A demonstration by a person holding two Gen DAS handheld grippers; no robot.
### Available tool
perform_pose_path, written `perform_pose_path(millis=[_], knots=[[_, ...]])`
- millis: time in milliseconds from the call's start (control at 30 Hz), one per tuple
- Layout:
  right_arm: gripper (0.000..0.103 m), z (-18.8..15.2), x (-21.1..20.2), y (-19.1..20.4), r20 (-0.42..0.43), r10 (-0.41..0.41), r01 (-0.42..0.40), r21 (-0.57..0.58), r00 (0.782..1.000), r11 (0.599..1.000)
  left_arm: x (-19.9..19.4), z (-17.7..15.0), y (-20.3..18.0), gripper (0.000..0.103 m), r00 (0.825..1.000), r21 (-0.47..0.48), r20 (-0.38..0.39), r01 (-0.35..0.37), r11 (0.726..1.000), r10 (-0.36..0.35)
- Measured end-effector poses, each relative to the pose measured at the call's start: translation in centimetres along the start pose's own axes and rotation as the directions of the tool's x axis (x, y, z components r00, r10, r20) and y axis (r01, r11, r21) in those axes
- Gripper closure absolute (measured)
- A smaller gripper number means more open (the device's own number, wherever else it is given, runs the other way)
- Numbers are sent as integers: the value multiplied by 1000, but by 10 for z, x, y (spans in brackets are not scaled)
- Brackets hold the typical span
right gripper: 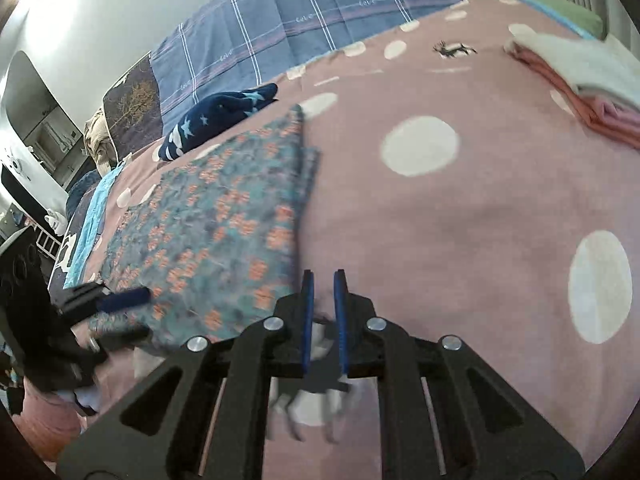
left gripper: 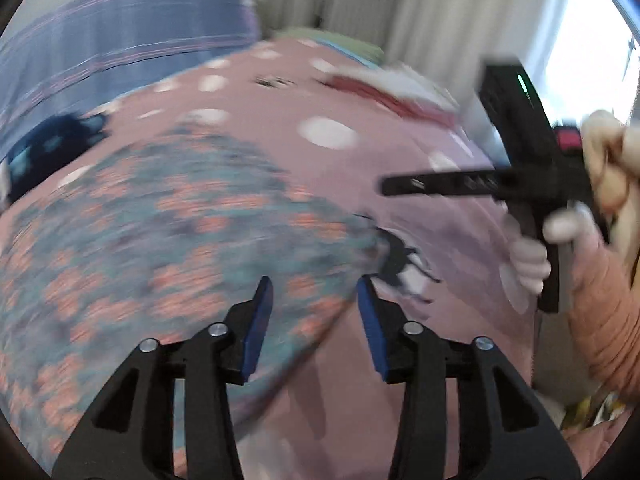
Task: Fold small clothes
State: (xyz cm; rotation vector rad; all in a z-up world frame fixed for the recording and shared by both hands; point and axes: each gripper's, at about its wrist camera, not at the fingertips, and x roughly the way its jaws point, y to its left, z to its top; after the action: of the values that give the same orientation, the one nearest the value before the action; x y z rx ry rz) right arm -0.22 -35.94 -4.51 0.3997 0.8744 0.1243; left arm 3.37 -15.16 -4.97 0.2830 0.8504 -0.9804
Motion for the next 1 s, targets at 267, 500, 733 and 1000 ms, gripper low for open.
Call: perform_pose_path(millis=[267, 500, 733, 1000], knots=[[91, 28, 26, -21, -49, 155, -157, -38, 987, 987, 67, 23, -51, 52, 968, 141, -100, -216, 966, 231], [87, 78, 79, -3, -138, 212, -224, -74, 967, 972, 61, 29, -31, 92, 971, 24, -97, -218, 976, 220], [84, 103, 130, 6, -216, 196, -216, -73, 956, 974, 46, 16, 12, 95, 988, -211, -82, -146, 967, 131], [101, 119, 121, 8, -91, 299, -302, -19, 950, 953, 51, 15, -12, 96, 997, -127, -58, -53, 990, 46]])
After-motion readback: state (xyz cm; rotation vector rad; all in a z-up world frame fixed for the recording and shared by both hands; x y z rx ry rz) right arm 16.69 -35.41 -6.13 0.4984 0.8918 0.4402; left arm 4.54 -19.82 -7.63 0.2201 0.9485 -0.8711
